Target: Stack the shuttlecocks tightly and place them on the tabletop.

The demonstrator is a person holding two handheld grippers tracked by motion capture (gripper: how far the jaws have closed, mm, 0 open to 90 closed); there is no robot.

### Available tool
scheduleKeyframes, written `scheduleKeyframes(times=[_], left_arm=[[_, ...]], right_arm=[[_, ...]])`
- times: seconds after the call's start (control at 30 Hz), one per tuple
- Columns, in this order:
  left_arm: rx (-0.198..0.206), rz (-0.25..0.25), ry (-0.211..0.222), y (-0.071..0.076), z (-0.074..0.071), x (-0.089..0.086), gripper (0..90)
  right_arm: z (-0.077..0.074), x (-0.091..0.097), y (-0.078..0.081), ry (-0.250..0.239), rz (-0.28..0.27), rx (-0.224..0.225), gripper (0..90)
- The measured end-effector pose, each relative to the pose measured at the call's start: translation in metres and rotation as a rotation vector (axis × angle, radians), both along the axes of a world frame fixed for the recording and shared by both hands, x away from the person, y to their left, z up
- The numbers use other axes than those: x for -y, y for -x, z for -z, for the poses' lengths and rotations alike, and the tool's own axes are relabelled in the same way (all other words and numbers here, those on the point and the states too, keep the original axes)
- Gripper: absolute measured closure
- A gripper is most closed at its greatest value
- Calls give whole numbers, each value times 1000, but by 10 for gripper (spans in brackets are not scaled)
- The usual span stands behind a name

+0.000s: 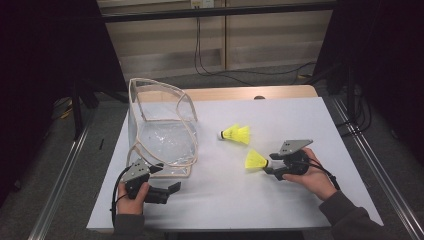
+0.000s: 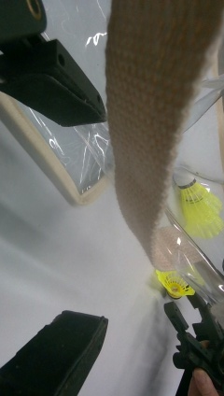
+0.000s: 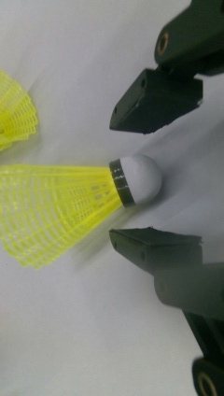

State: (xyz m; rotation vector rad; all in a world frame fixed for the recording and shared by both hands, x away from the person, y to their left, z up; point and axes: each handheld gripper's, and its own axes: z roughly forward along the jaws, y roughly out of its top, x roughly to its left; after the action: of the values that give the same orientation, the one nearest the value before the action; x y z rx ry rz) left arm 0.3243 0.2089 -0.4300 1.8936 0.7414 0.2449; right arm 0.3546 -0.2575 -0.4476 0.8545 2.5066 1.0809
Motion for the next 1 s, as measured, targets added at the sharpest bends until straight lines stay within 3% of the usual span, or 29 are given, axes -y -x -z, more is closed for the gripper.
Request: scheduleKeyframes(times=[0.17,0.53,0.8,1.0], left_arm=[[-5,-1,-5,-1,0,1,37],[-2,-1,-2,-1,0,1,36],[0,-4,-2,3,0,-1,36],[-1,-9,1,1,-1,-4,36]], right_arm=[[-9,2,-2,-26,29,-8,278],[-30,-7,-10,-79,78,4,162],[-38,-19,-22,-99,127,9,142],[-35,-37,-30,-79,129,0,154]])
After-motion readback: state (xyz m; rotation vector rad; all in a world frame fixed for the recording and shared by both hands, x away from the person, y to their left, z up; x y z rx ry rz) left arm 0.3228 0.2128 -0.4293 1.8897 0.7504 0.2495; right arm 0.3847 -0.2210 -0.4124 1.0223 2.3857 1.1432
